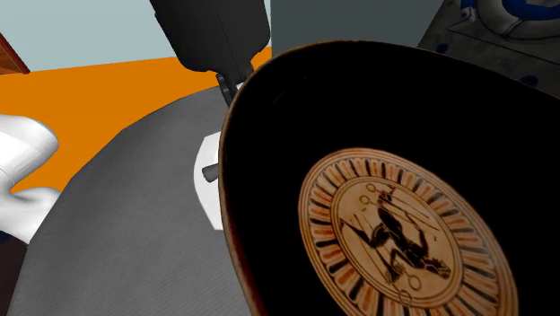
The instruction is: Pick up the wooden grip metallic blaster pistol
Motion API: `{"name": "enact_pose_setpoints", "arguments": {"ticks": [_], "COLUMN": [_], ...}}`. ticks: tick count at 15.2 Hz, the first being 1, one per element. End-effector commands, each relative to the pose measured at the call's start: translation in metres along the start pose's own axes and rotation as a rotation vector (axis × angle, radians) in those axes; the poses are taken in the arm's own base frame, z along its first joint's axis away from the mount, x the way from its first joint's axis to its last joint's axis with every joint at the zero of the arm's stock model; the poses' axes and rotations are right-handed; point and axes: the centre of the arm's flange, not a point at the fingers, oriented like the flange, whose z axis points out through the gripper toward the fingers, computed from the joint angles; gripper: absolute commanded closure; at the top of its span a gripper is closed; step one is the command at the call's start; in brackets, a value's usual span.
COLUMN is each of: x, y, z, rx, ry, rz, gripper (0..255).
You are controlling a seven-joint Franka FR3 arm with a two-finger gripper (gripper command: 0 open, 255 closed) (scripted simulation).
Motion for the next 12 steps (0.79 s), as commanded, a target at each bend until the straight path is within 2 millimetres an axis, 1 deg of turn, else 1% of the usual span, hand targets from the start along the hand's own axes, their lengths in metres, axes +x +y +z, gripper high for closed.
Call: {"name": "enact_pose_setpoints", "arguments": {"ticks": [1,12], "x": [0.000,0.013], "y": [0.000,-0.001], "z": [0.000,-0.056], "rx": [0.001,0.001], "ry": [-0.002,-0.002], "rz": [0.000,0.000], "gripper": [255,255]}}
